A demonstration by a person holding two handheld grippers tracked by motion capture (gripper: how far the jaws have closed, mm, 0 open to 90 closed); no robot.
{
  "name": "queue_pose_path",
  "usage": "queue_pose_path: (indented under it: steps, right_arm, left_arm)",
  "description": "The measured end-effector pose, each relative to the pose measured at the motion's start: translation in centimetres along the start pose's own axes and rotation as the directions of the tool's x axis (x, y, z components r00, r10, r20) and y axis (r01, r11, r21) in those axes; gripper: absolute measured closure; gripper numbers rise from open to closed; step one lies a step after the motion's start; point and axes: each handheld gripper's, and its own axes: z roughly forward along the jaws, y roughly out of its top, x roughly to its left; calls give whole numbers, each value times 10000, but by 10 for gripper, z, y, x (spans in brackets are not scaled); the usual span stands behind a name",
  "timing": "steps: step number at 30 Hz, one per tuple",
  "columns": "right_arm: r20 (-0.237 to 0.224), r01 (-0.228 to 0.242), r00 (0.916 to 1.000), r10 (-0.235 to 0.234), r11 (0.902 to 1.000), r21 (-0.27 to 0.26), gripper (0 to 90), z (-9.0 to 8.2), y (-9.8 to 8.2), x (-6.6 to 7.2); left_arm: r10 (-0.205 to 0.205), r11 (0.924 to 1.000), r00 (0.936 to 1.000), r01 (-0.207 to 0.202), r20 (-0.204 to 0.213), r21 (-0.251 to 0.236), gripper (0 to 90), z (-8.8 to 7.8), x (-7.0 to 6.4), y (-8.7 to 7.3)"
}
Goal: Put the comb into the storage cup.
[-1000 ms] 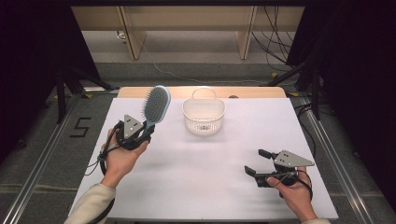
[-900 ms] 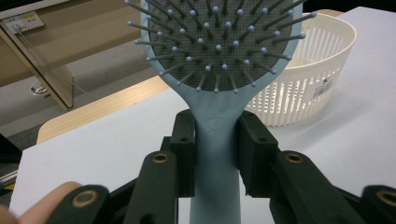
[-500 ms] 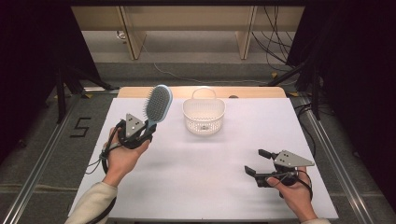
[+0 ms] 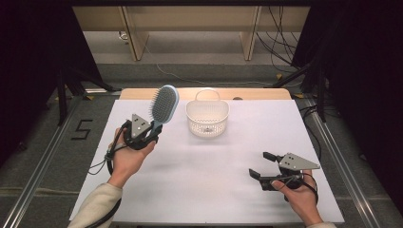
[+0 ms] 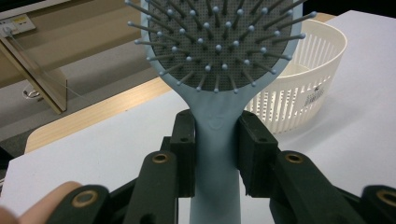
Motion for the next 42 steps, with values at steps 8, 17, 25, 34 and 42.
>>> queue_pose_path:
  steps: [8,17,25,34,42]
  right_arm:
    - [7,-1,10000,1,10000,2,159,0,0,0]
    - [15,2,10000,-2,10000,-4,159,0,0,0]
    - [29,-9,10000,9,10000,-8,159,0,0,0]
    - [27,-42,10000,42,10000,-44,159,-1,-1,0]
    - [40,-58,10000,58,10000,-49,159,-2,-1,-1]
  left_arm:
    - [-6,10000,10000,6,41,-29,700,2,-1,2]
    - [-7,10000,10000,7,79,-40,699,5,-2,4]
    - [-28,9999,9999,29,116,-106,700,6,-3,6]
    - [-1,9999,9997,5,255,-128,700,10,-6,10]
    - [25,9999,9994,-19,338,-167,699,13,-8,13]
